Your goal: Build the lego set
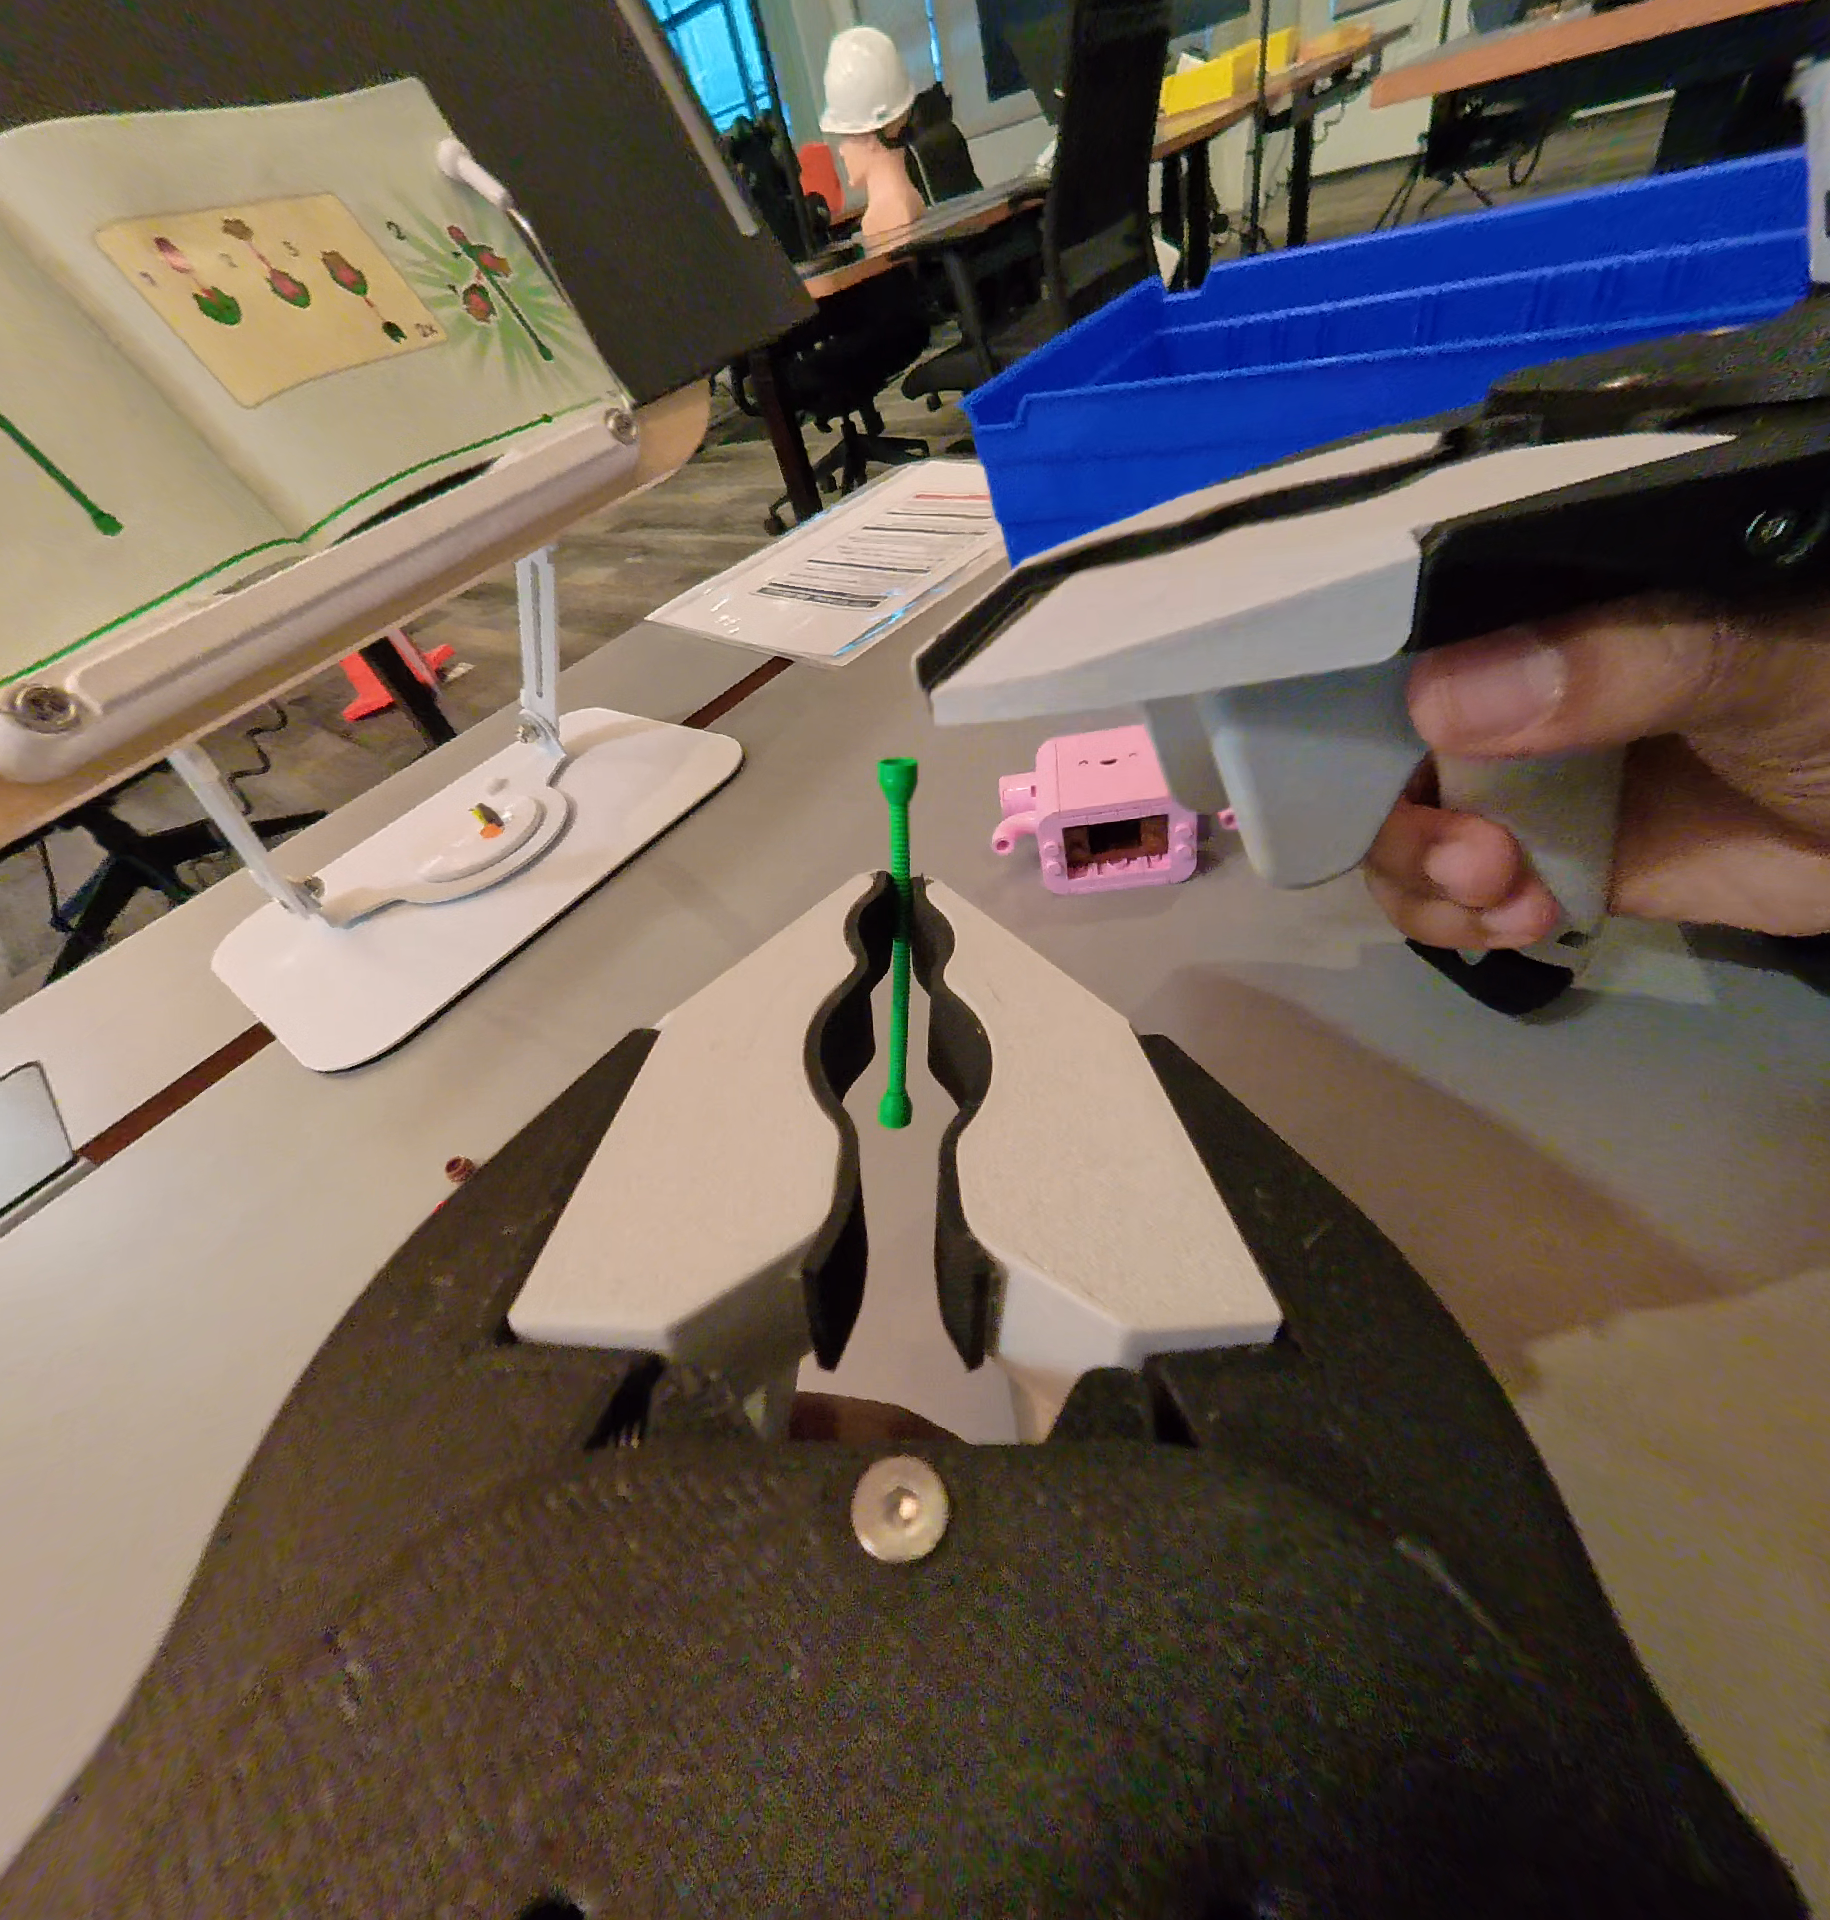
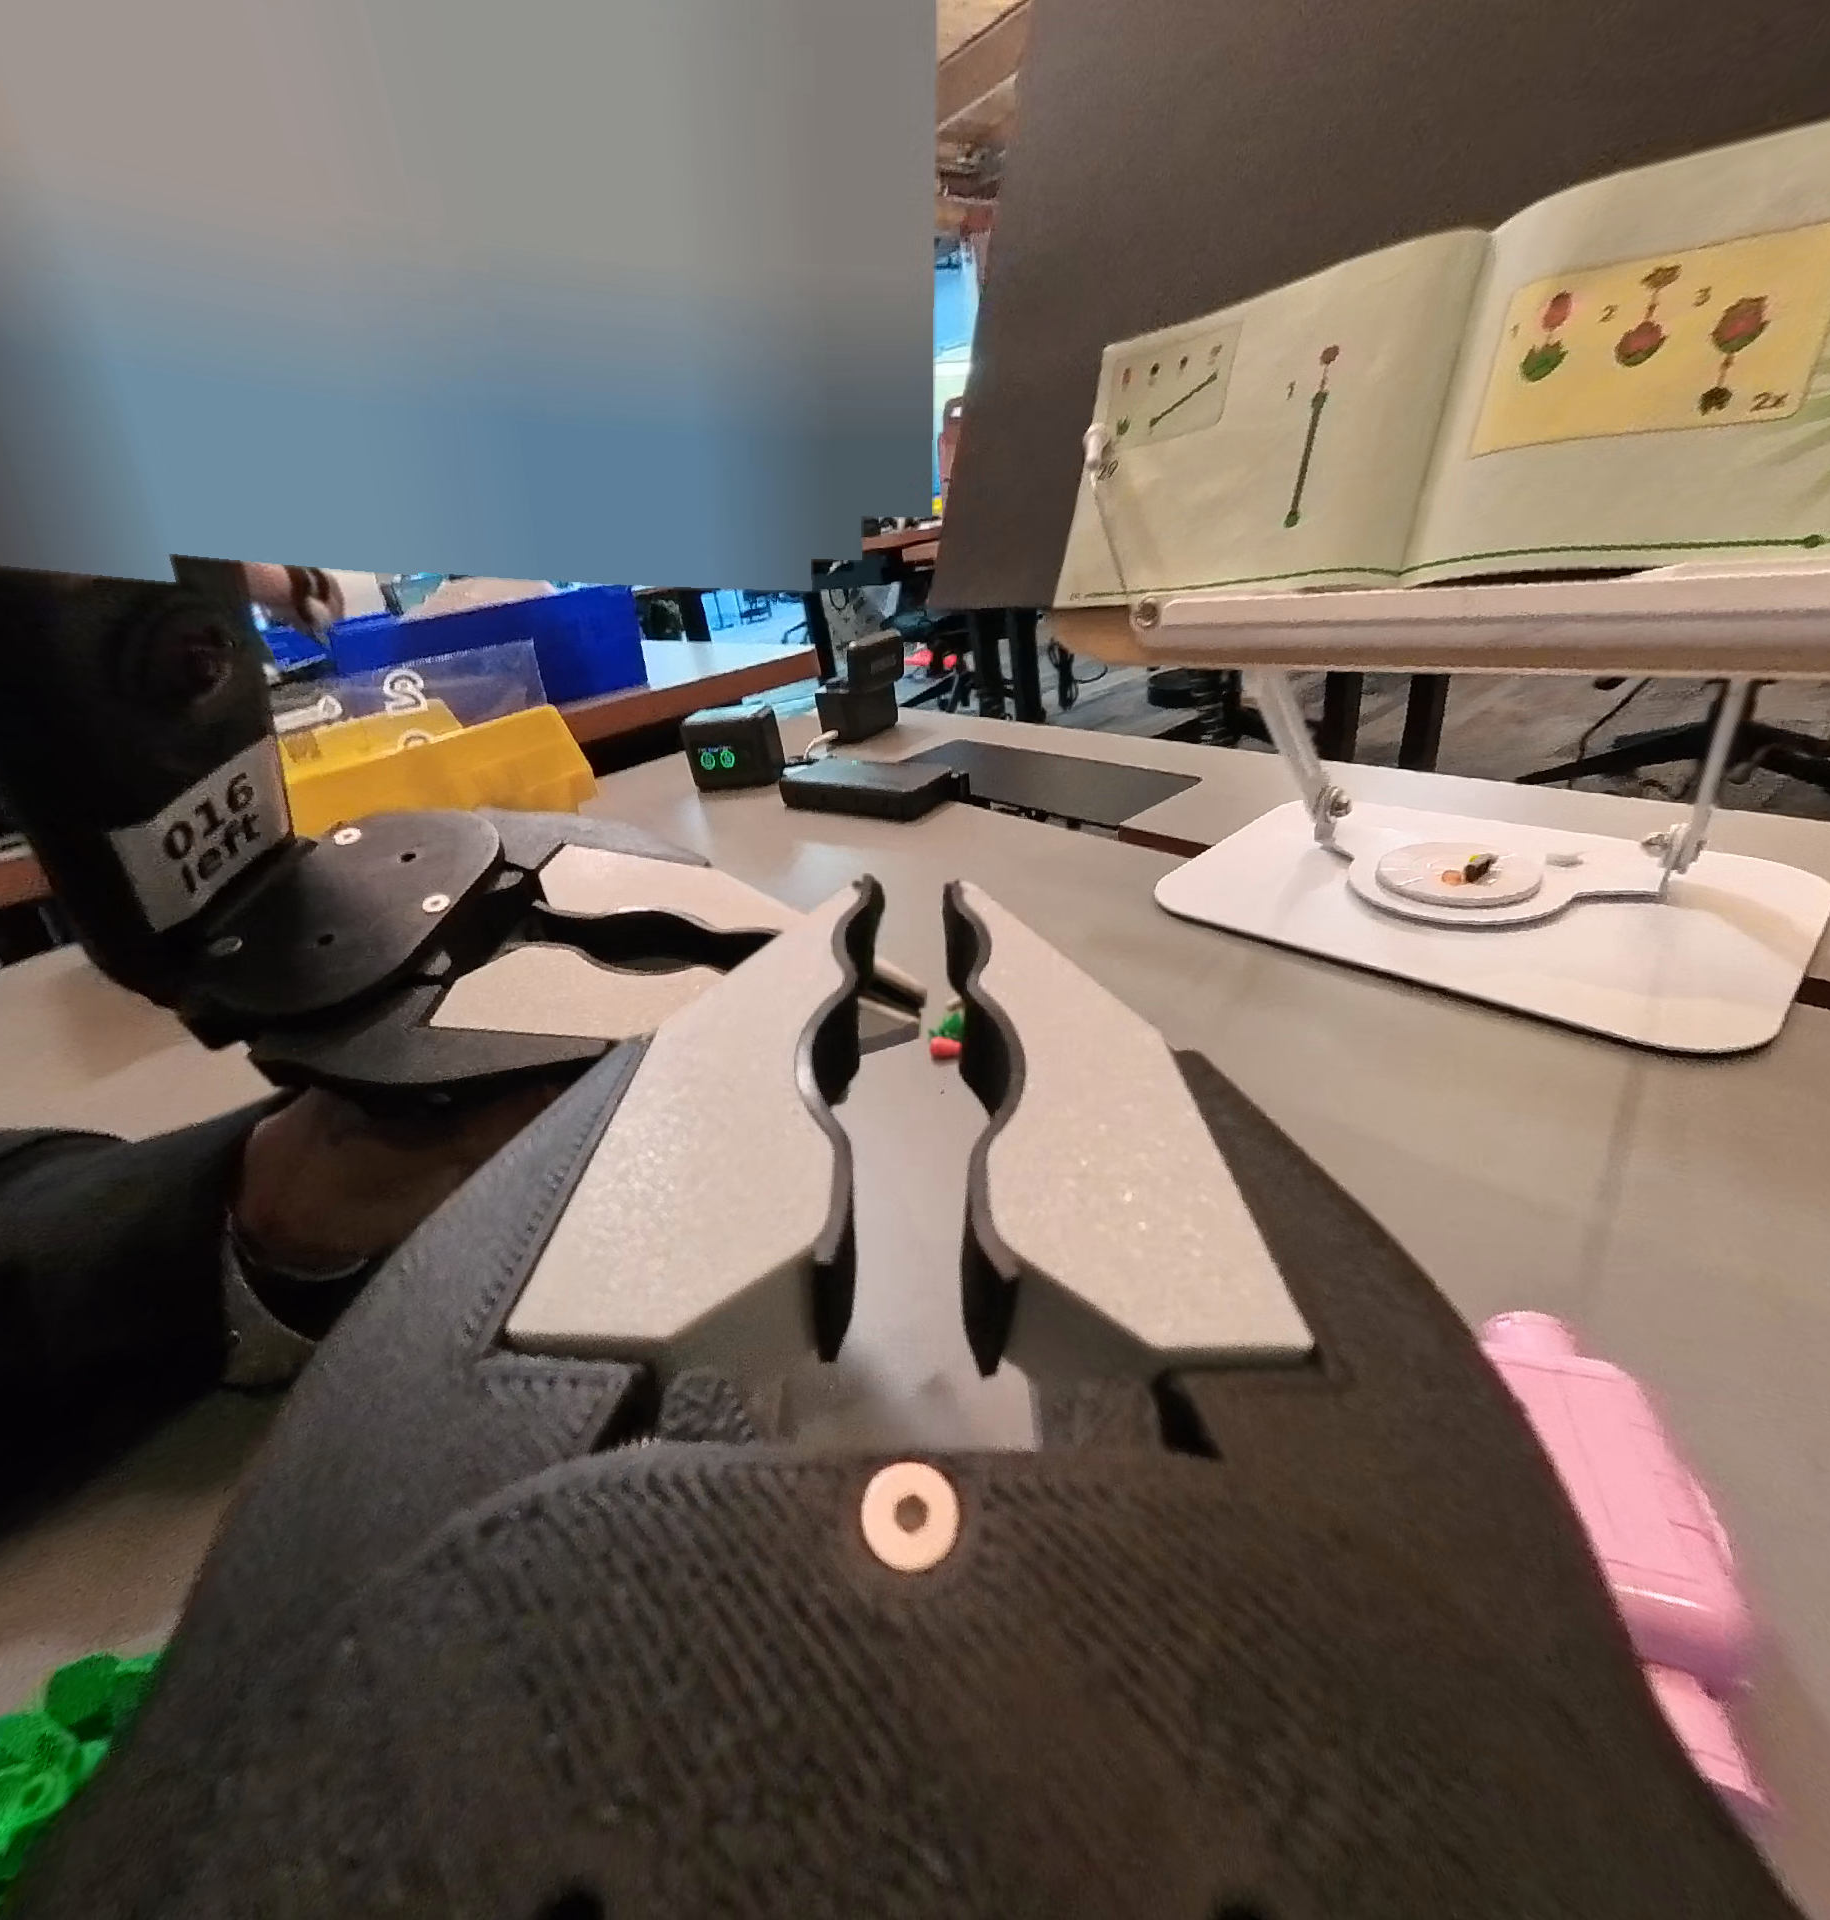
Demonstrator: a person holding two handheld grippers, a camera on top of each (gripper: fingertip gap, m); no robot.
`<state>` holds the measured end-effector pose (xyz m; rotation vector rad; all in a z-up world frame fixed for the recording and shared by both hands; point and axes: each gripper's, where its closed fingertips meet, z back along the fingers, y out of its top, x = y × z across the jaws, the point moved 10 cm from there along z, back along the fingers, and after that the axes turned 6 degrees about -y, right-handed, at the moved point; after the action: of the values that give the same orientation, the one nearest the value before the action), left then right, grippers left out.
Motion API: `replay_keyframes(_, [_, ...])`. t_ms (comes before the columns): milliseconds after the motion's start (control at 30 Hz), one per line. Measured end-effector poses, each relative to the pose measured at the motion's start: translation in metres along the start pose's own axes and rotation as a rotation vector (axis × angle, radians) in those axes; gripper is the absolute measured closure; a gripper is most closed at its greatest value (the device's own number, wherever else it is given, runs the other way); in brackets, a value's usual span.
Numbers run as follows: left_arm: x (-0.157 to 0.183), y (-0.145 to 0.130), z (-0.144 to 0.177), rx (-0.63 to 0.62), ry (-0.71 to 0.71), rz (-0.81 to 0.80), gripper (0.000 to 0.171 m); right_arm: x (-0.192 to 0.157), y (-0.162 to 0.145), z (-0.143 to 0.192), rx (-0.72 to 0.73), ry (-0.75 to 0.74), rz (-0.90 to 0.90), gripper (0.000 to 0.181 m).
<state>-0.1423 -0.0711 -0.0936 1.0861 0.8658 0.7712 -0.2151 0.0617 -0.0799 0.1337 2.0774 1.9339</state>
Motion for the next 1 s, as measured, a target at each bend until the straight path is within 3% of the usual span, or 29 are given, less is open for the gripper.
replay_keyframes(333, [-0.010,-0.001,0.001,0.049,-0.077,0.187,0.171,0.003,0.002,0.002,0.042,0.072,-0.126,0.169])
replay_keyframes(500, [0.003,0.003,0.000,-0.014,-0.026,-0.054,0.171,-0.005,-0.005,-0.005,-0.026,0.111,-0.108,0.158])
replay_keyframes(633, [0.014,0.007,-0.002,-0.039,-0.003,-0.170,0.171,-0.010,-0.005,-0.005,-0.022,0.082,-0.049,0.177])
replay_keyframes(1000, [0.007,0.005,0.001,0.017,0.008,-0.108,0.171,-0.006,-0.006,-0.007,-0.026,0.078,-0.098,0.177])
